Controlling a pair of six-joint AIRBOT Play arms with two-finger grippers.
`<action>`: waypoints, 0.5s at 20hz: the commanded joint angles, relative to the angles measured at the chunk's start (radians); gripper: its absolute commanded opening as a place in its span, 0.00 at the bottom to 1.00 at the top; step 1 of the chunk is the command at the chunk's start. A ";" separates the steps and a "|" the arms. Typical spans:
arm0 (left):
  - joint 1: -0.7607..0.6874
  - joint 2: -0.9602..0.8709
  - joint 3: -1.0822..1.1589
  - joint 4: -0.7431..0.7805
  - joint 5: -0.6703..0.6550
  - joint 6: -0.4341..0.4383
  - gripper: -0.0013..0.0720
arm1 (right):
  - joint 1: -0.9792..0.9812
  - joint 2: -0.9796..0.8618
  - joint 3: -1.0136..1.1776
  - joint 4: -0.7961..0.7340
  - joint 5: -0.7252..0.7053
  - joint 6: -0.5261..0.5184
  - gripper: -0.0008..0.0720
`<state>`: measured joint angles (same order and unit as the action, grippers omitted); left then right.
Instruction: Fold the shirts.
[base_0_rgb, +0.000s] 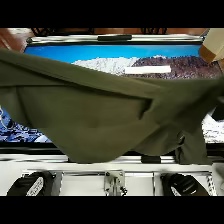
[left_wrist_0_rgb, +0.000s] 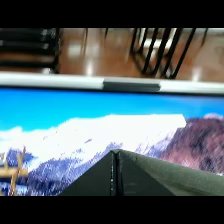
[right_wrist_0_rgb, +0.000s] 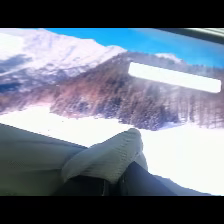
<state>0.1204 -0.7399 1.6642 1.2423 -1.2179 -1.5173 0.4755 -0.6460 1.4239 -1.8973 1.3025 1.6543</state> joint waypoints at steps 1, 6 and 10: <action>0.003 -0.035 -0.172 0.046 -0.017 -0.006 0.05 | -0.001 -0.195 0.001 -0.100 -0.128 -0.008 0.12; 0.003 -0.216 -0.367 0.041 0.200 -0.006 0.05 | -0.022 -0.566 0.002 -0.199 -0.396 0.129 0.12; 0.002 -0.472 -0.371 0.032 0.310 -0.006 0.06 | -0.097 -0.785 0.002 -0.047 -0.700 0.344 0.12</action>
<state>0.1230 -1.0573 1.3205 1.2819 -1.0035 -1.5230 0.4191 -1.2778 1.4242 -2.0308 0.8391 1.8526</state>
